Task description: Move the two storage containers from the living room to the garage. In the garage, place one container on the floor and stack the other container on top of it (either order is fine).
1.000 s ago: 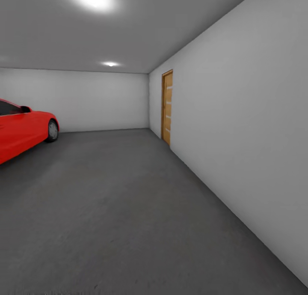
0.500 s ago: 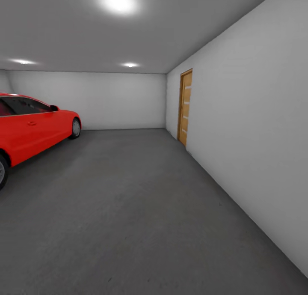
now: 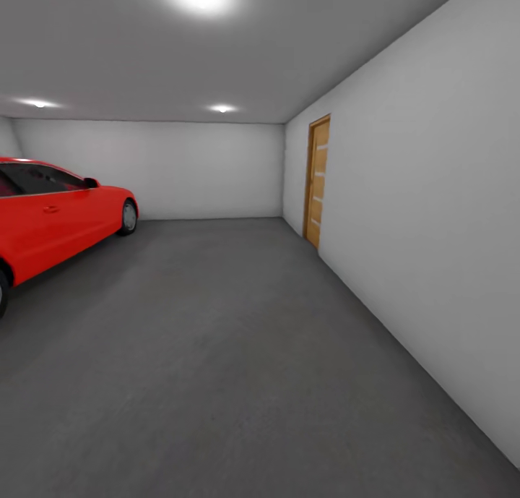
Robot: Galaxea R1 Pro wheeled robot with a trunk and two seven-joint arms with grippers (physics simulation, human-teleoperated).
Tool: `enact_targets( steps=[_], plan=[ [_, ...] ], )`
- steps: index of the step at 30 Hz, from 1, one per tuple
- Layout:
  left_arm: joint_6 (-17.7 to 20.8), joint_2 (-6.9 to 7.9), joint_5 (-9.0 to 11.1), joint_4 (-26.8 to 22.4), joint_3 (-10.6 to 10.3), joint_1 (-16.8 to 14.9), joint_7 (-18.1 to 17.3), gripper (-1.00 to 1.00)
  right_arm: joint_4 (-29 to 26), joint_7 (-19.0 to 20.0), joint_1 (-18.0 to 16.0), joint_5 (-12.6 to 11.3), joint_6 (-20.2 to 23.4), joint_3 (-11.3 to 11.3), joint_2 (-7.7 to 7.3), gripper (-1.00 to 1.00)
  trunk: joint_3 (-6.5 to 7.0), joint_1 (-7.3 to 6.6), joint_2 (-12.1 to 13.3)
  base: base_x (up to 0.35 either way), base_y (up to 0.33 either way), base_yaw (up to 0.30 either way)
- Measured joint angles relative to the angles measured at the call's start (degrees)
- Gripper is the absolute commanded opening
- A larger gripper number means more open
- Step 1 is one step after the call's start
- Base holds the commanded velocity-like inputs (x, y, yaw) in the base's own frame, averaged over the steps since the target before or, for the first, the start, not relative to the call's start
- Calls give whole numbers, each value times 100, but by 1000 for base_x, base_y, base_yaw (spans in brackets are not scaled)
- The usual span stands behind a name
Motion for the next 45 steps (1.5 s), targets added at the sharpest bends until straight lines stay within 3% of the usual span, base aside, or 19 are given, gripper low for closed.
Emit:
enact_targets(
  steps=[45],
  plan=[
    [0,-6,-19,-1,-29,0,-2,100,0,7,0,-12,10,-6,25,100,0,0,0,324,0,27]
  ],
)
